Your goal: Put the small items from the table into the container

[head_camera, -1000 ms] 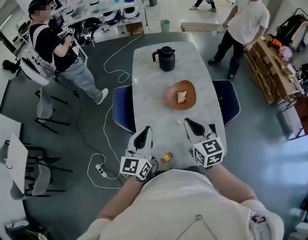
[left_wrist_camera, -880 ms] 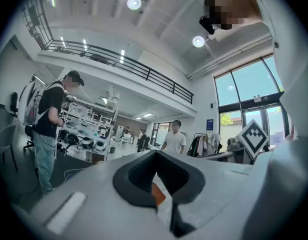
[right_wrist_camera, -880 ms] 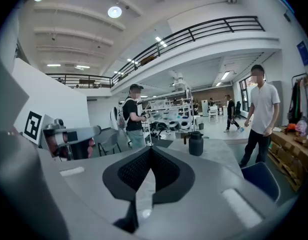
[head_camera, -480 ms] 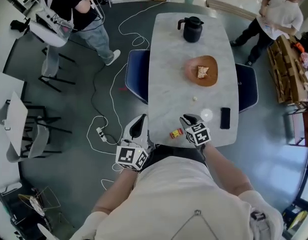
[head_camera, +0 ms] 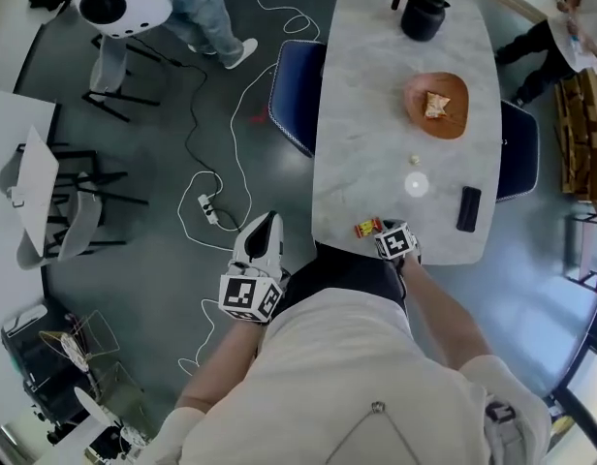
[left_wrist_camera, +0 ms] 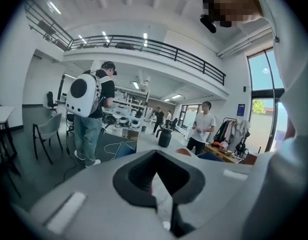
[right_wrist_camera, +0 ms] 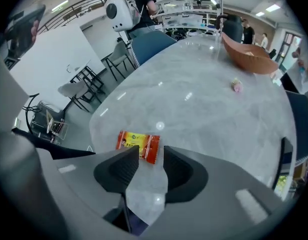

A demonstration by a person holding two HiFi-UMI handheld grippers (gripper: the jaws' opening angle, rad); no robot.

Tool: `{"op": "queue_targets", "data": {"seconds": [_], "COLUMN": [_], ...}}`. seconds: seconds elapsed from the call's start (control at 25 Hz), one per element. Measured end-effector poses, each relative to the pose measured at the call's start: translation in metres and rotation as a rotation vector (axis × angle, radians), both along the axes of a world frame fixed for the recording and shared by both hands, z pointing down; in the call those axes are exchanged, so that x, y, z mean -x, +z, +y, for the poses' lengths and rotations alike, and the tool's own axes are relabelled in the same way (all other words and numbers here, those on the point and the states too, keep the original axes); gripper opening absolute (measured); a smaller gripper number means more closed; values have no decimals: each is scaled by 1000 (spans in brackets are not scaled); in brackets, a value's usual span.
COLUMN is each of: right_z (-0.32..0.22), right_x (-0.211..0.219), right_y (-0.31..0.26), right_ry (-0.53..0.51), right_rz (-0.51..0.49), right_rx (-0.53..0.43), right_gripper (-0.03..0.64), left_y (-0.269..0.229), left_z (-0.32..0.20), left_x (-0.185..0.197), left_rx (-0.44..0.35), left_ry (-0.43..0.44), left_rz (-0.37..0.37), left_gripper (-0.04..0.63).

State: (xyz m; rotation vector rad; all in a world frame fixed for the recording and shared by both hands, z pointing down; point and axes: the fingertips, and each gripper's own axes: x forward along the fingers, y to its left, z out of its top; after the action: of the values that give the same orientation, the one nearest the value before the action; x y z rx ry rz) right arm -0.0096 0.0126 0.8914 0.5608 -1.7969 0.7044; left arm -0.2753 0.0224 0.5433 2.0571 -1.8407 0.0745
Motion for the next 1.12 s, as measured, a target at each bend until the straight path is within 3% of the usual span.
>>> {"op": "queue_targets", "data": {"seconds": [0.12, 0.24, 0.52, 1.12], "right_z": [1, 2, -17, -92], "right_x": [-1, -3, 9, 19], "right_y": [10, 11, -34, -311], "right_ry": [22, 42, 120, 339], "right_rz": [50, 65, -40, -461], "right_rx": [-10, -20, -134, -594], "right_gripper": [162, 48, 29, 29], "left_y": [5, 6, -2, -55], "left_z": [5, 7, 2, -60], "left_x": [9, 14, 13, -66], "left_rx": [11, 9, -26, -196], "left_ry": [0, 7, 49, 261], "left_rz": [2, 2, 12, 28], "left_gripper": [3, 3, 3, 3]}}
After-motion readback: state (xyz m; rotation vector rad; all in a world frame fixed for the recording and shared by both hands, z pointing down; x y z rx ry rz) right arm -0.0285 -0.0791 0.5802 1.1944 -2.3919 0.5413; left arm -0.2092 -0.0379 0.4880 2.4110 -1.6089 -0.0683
